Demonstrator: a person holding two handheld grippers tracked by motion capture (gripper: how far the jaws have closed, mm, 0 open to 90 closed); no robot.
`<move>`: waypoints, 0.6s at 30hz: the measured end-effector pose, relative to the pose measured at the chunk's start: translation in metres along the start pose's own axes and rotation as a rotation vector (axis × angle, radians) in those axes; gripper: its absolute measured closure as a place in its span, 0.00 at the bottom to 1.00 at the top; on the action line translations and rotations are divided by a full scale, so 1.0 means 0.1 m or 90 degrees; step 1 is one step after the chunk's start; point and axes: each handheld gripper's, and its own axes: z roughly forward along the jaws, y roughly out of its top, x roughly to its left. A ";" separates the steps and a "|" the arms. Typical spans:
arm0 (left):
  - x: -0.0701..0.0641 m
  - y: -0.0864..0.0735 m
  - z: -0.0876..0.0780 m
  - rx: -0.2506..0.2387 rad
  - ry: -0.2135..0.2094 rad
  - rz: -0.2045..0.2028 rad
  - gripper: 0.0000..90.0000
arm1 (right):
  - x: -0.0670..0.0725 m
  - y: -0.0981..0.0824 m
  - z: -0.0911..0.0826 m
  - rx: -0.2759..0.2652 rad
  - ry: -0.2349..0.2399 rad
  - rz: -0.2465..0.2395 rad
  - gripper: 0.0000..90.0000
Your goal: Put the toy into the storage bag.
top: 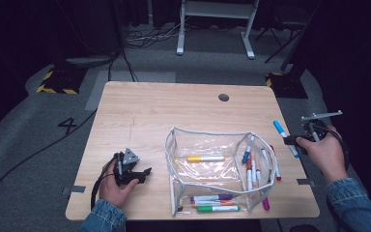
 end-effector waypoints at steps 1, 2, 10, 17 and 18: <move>0.00 0.00 0.00 0.000 0.000 0.000 0.31 | 0.04 0.03 -0.05 -0.003 0.004 -0.010 0.85; 0.00 0.00 0.00 -0.001 0.000 0.000 0.31 | 0.09 0.06 -0.10 -0.006 0.008 -0.018 0.85; 0.00 0.00 0.00 -0.001 0.000 0.000 0.31 | 0.53 0.30 -0.41 -0.022 0.040 -0.101 0.85; 0.00 0.00 0.00 0.000 0.000 0.000 0.31 | 0.84 0.40 -0.51 -0.037 0.067 -0.150 0.85; 0.00 0.00 0.00 0.000 0.000 0.000 0.31 | 0.90 0.42 -0.52 -0.037 0.072 -0.158 0.85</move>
